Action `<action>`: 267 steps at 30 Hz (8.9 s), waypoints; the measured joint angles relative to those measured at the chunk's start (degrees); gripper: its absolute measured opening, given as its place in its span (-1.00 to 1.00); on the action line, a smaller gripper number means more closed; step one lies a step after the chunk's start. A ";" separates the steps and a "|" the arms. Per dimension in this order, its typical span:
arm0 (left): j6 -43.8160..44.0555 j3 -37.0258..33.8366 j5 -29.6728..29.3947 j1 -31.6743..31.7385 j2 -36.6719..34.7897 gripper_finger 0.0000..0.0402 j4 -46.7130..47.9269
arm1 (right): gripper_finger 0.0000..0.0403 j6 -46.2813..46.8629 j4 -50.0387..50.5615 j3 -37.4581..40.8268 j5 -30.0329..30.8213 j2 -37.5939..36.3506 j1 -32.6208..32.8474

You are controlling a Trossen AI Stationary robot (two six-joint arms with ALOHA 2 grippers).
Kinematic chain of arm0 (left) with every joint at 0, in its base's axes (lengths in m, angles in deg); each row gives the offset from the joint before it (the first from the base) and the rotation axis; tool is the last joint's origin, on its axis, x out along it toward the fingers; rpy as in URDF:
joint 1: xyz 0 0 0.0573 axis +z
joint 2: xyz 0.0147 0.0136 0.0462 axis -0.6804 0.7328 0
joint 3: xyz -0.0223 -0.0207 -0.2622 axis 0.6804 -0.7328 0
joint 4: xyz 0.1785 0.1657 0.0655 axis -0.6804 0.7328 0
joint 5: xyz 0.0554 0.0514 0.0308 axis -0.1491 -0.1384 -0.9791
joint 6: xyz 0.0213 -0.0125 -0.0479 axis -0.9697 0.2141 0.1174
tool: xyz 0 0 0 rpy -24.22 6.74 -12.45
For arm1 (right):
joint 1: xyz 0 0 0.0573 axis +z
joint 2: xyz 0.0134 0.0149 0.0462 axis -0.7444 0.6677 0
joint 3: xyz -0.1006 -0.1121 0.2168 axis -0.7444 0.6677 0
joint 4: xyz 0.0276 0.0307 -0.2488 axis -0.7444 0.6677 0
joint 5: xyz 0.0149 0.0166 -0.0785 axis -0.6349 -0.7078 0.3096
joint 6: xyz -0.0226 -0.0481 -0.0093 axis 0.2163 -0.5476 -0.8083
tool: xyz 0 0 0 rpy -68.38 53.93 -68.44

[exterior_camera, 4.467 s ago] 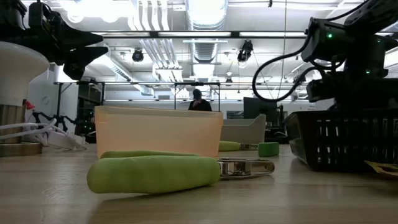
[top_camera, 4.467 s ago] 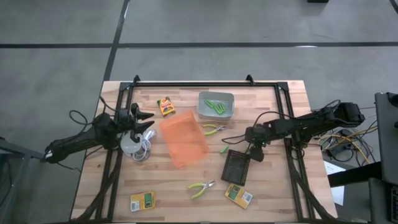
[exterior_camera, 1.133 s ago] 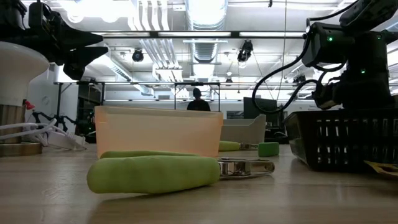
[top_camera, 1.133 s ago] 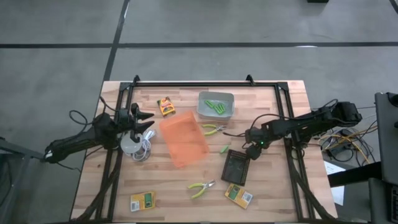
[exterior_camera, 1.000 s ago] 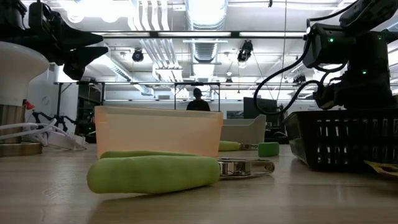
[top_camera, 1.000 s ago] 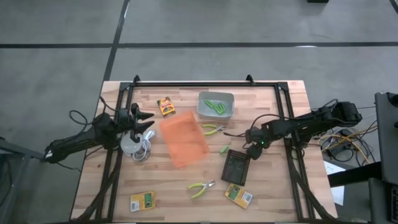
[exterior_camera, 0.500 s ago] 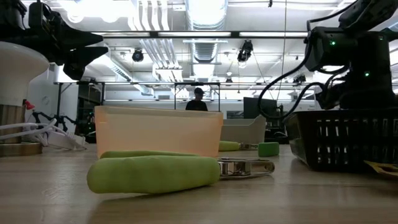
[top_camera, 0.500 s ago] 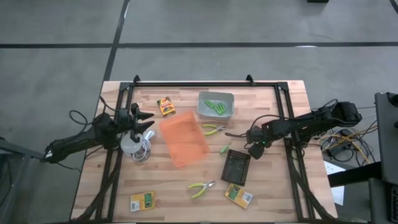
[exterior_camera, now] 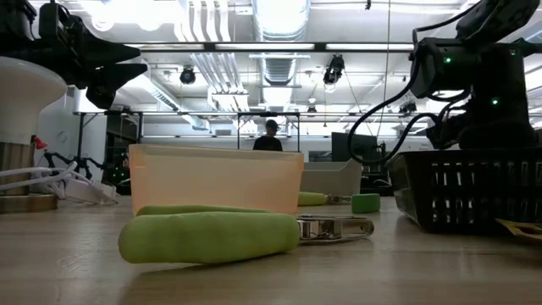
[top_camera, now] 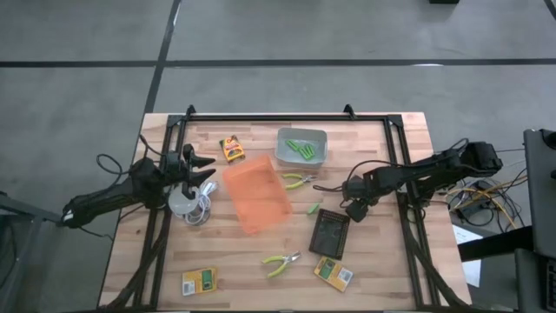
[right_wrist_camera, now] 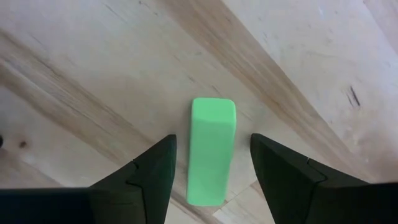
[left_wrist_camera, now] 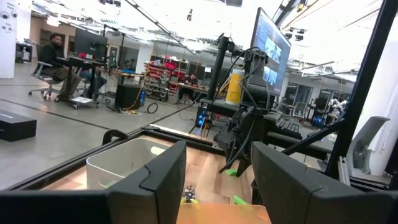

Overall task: Pick & Place School Supplies
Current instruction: Put the green eraser into the gray bin

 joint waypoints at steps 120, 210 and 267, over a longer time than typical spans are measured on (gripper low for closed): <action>0.01 -0.02 0.01 0.00 0.00 -0.06 0.00 | -0.48 -43.30 -2.79 -55.27 -14.88 34.77 -34.53; 0.01 -0.01 0.00 0.00 -0.01 -0.06 -0.01 | -0.32 -90.29 -50.97 -1.63 -46.47 15.35 -24.63; 0.01 -0.02 0.01 0.01 0.78 -0.06 -0.02 | -0.61 -93.57 -50.96 -2.75 -38.85 21.87 -19.23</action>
